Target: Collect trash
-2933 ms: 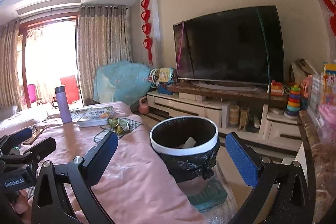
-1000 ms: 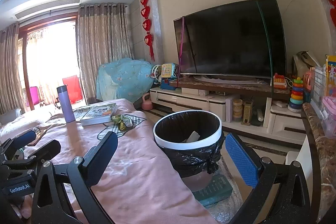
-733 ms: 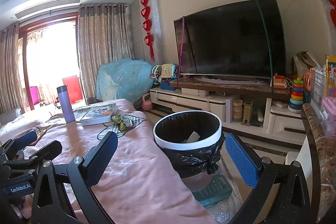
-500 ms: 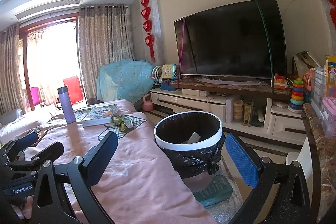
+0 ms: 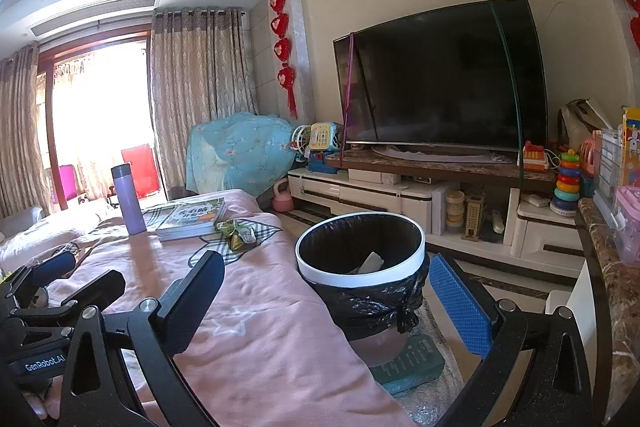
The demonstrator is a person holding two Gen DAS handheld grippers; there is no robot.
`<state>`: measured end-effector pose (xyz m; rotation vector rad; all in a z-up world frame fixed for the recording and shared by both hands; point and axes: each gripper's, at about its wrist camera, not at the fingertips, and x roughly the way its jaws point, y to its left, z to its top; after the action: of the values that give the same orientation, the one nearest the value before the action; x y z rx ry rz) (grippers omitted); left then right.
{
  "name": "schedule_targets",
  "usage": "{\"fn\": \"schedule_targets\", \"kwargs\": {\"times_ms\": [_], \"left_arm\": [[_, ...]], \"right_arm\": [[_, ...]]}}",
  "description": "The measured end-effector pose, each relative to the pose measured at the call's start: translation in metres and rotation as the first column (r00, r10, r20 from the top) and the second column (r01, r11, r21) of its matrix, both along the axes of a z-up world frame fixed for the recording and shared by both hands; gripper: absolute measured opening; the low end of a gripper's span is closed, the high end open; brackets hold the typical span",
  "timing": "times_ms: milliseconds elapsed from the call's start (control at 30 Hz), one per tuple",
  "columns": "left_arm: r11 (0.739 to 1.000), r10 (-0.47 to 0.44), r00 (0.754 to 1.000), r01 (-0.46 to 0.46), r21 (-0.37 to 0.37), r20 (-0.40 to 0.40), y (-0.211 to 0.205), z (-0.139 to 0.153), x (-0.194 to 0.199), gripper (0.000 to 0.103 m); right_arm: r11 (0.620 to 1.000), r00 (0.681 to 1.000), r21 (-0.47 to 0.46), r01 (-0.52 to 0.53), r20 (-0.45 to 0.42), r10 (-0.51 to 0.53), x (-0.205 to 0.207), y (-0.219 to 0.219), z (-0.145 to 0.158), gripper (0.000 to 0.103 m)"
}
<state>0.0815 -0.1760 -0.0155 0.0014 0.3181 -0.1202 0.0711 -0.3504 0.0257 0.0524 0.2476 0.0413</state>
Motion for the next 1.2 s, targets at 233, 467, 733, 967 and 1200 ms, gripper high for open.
{"fn": "schedule_targets", "kwargs": {"times_ms": [233, 467, 733, 967, 1200], "left_arm": [[1.0, -0.001, 1.0, 0.001, 0.0, -0.003, 0.0, -0.001, 0.0, 0.103], [1.0, -0.006, 1.0, 0.006, -0.003, -0.009, 0.0, -0.001, 0.0, 0.103], [1.0, -0.008, 1.0, 0.008, -0.004, -0.009, 0.001, -0.001, 0.001, 0.103], [1.0, -0.013, 1.0, 0.013, -0.002, -0.016, 0.001, 0.0, 0.0, 0.103], [1.0, -0.018, 0.999, 0.018, 0.0, -0.029, 0.002, 0.0, 0.005, 0.103]], "right_arm": [[1.0, 1.0, 0.002, -0.002, 0.001, 0.002, 0.0, 0.0, 0.0, 0.103], [1.0, 1.0, 0.002, -0.002, 0.002, 0.002, 0.0, -0.001, 0.0, 0.103], [1.0, 1.0, 0.004, -0.003, 0.0, 0.003, 0.001, 0.0, 0.0, 0.103], [1.0, 1.0, 0.006, -0.003, 0.0, 0.003, 0.001, 0.001, 0.0, 0.103], [1.0, 1.0, 0.018, -0.007, -0.017, 0.008, 0.004, 0.01, -0.004, 0.103]]}}
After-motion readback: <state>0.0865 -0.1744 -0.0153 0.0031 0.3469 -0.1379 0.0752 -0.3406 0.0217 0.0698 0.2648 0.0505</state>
